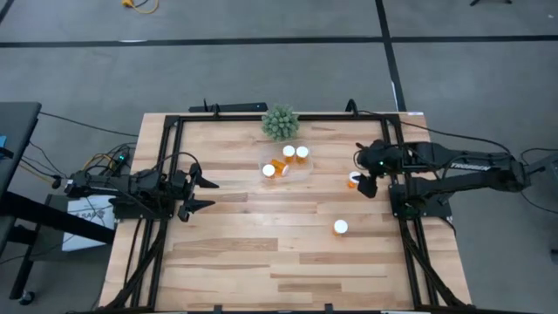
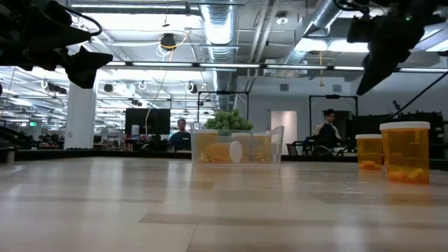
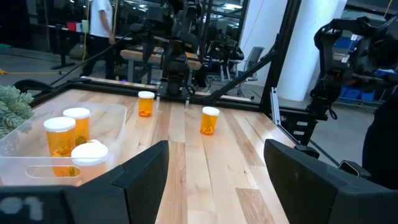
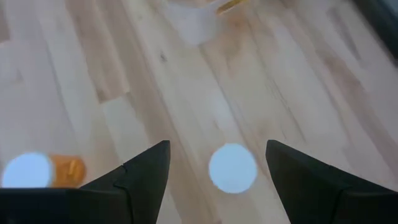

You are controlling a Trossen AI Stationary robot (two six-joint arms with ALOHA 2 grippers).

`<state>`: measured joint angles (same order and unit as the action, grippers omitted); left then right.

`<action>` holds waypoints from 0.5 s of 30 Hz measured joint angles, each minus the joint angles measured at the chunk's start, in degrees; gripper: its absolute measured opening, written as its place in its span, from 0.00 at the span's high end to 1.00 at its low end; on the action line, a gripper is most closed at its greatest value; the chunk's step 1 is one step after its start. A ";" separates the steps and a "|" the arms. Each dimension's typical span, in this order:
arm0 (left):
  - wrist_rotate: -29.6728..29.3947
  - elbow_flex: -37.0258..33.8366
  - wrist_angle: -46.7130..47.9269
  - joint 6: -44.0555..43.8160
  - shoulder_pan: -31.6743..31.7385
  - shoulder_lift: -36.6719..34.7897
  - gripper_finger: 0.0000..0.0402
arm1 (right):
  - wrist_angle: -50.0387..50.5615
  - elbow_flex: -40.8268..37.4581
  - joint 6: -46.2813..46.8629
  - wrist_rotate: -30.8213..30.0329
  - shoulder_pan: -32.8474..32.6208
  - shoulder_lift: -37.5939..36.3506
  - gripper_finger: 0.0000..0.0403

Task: Pick and place pill bottles into a basket
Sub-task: Put the orange pill bottle into the transparent bin

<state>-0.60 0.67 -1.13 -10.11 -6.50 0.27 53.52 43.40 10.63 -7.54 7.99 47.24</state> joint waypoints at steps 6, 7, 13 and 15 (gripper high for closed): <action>0.00 0.00 0.00 0.00 0.00 0.00 0.37 | 0.07 0.08 1.00 -2.37 1.23 -0.04 0.35; 0.00 0.00 0.00 0.00 0.00 0.00 0.37 | 0.07 0.07 0.99 -2.38 1.69 -0.04 0.35; 0.00 0.00 0.00 0.00 0.00 0.00 0.37 | 0.17 0.09 0.99 -2.41 3.46 -0.04 0.35; 0.00 0.00 0.00 0.00 0.00 0.00 0.37 | -0.06 -0.18 0.99 -2.41 3.50 -0.04 0.35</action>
<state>-0.60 0.67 -1.13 -10.11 -6.50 0.27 53.46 43.21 11.62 -9.96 11.49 47.20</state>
